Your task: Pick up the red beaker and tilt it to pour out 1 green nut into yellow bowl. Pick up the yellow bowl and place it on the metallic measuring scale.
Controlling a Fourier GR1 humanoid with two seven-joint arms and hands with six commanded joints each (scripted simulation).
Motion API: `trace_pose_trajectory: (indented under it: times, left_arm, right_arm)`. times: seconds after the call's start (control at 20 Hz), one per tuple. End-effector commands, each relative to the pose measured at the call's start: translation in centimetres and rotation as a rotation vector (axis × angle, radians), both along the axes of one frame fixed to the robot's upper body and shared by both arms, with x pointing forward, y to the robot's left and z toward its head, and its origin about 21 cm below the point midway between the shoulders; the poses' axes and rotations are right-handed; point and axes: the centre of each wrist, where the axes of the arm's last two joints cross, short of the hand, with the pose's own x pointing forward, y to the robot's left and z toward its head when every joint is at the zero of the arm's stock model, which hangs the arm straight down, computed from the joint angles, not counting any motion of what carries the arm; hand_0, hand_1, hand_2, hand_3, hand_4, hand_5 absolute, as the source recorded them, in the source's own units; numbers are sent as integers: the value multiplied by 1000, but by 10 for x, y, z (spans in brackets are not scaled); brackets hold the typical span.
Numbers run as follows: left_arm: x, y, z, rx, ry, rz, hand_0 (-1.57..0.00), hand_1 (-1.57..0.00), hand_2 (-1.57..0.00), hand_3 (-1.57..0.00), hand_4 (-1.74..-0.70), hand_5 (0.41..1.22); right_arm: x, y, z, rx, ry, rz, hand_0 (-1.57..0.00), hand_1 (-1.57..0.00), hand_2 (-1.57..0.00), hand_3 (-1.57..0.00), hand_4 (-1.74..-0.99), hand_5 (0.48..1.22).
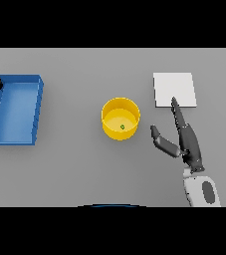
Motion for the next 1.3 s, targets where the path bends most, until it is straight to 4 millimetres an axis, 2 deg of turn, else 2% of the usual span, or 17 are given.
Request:
trace_pose_trajectory:
  times: [0.0, 0.05, 0.1, 0.15, 0.2, 0.3, 0.4, 0.55, 0.7, 0.9, 1.05, 1.15, 1.25]
  left_arm:
    - [-5, -1, -1, -4, 26, -20, -1571, -1571, -1571, -1366, -1735, 955]
    - [-9, -2, -3, 0, 53, -52, -1571, -1571, -1571, -1407, -1661, 888]
    - [-14, -3, -1, -11, 54, -94, -1571, -1571, -1571, -1368, -1493, 827]
    - [-18, 0, 3, 16, 63, -150, -1571, -1545, -1489, -1238, -1311, 774]
    - [-23, 0, 4, 33, 62, -212, -1495, -1380, -1311, -1098, -1155, 740]
    - [-29, 2, 5, -7, 87, -300, -1003, -883, -839, -707, -933, 697]
    - [-33, 10, 3, -12, 119, -323, -641, -565, -536, -452, -823, 667]
    - [-28, 2, 1, 58, 149, -354, -328, -289, -274, -231, -750, 647]
    - [-24, 2, -5, 84, 139, -334, -167, -147, -140, -118, -724, 647]
    - [-17, 0, -5, 113, 78, -320, -68, -60, -57, -48, -708, 658]
    - [-21, 5, -5, 98, 15, -324, -34, -30, -29, -24, -710, 679]
    - [-22, 3, -4, 107, 14, -322, -22, -19, -18, -15, -710, 689]
    - [-20, 2, 1, 91, -2, -330, -13, -12, -11, -9, -719, 676]
  right_arm:
    - [-2, 1, -1, 3, -7, 7, 1, 1, 1, 1, -1168, 679]
    - [-2, 0, -2, 1, -9, 10, 1, 1, 1, 1, -1165, 678]
    - [-2, -1, -2, -5, -11, 4, 1, 1, 1, 1, -1165, 675]
    - [-2, -1, -1, -9, -12, -1, 1, 1, 1, 1, -1163, 671]
    - [-2, -2, -1, -9, -8, -4, 1, 1, 1, 1, -1159, 669]
    - [-2, 1, 0, -8, -19, 1, 1, 1, 1, 1, -1162, 671]
    - [-3, -1, 1, -10, -26, -1, 1, 1, 1, 1, -1151, 677]
    - [-3, -3, 0, -5, -17, 7, 1, 1, 1, 1, -1148, 688]
    - [-4, -3, 2, -18, -13, 8, 1, 1, 1, 1, -1164, 688]
    - [-6, -1, 4, -51, 0, -11, 1, 1, 1, 1, -1175, 672]
    - [-2, 1, 6, -147, -27, 66, 1, 1, 1, 1, -1132, 703]
    - [8, -3, 18, -244, -51, 171, 1, 1, 1, 1, -1153, 728]
    - [17, 1, 27, -427, -29, 257, 1, 1, 1, 1, -1190, 716]
